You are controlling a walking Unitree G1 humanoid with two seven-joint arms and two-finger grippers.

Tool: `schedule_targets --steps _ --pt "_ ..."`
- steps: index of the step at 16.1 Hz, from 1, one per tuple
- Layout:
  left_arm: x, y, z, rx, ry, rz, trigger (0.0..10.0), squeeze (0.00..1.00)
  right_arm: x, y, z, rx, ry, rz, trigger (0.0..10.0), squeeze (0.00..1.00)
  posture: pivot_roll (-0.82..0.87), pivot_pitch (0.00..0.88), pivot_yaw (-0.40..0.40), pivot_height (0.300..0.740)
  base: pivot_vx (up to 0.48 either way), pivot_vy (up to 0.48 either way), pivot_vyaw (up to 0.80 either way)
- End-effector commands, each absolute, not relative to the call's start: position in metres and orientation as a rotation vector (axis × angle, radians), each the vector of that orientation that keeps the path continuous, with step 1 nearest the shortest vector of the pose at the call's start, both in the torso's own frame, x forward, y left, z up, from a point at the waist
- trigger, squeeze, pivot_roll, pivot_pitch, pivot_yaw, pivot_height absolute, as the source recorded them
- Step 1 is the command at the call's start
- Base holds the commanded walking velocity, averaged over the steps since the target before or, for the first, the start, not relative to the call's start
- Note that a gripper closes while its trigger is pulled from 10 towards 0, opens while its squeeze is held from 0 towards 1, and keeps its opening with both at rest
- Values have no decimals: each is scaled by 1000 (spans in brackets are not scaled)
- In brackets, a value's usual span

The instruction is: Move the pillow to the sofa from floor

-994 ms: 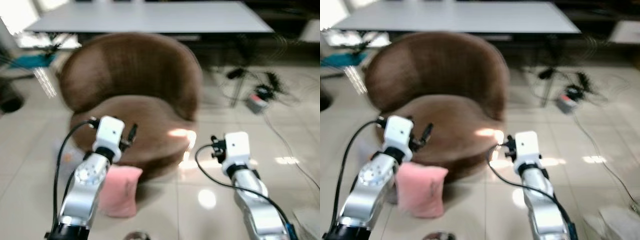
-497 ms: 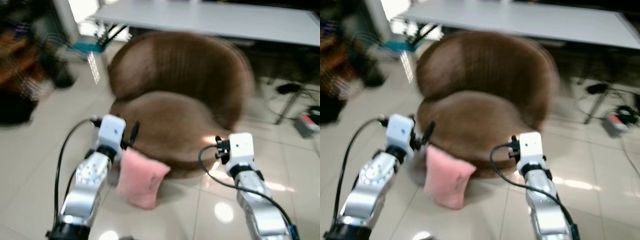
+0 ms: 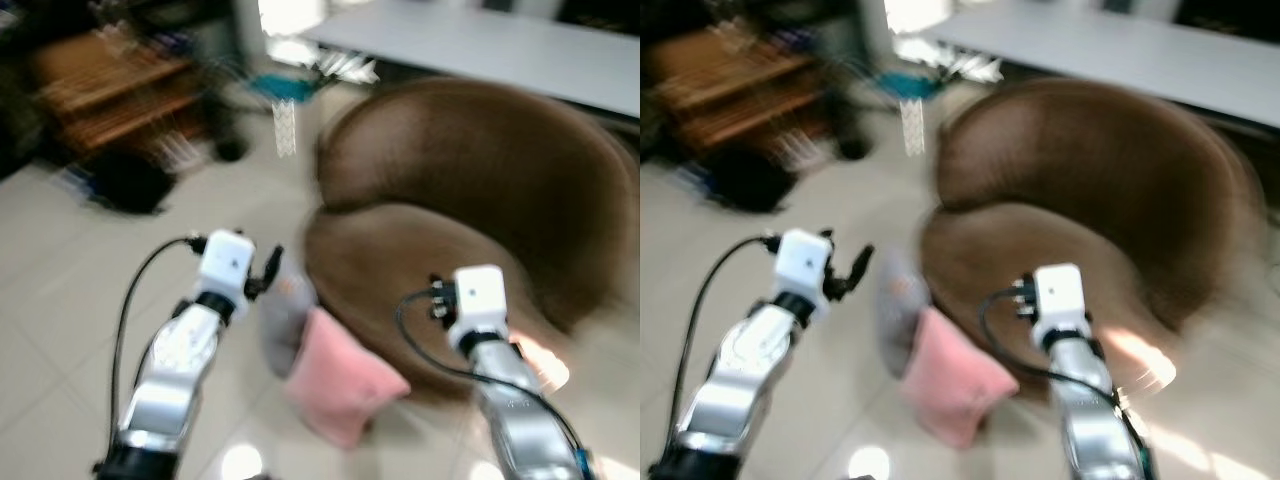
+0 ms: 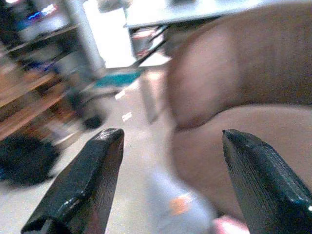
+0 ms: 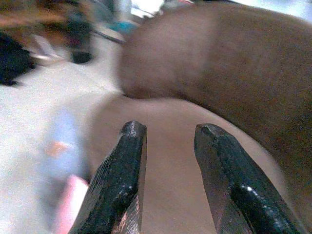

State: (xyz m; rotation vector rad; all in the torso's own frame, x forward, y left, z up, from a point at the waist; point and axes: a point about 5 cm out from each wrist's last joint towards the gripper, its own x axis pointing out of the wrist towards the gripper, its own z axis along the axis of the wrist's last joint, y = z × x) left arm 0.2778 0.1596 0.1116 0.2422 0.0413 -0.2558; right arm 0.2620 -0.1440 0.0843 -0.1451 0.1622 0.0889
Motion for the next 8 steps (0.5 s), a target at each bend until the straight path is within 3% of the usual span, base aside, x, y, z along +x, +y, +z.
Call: schedule_targets --steps 1,5,8 --pt "279 154 115 243 27 -267 10000 0 260 -151 83 -152 164 69 10000 0 -48 30 6 740 0 0 800" --pt "280 153 117 234 7 -261 10000 0 262 -158 83 -112 175 41 10000 0 -49 11 4 740 0 0 0" --pt "280 155 118 230 -5 -256 10000 0 263 -158 82 -94 178 31 10000 0 -48 2 3 712 0 0 0"
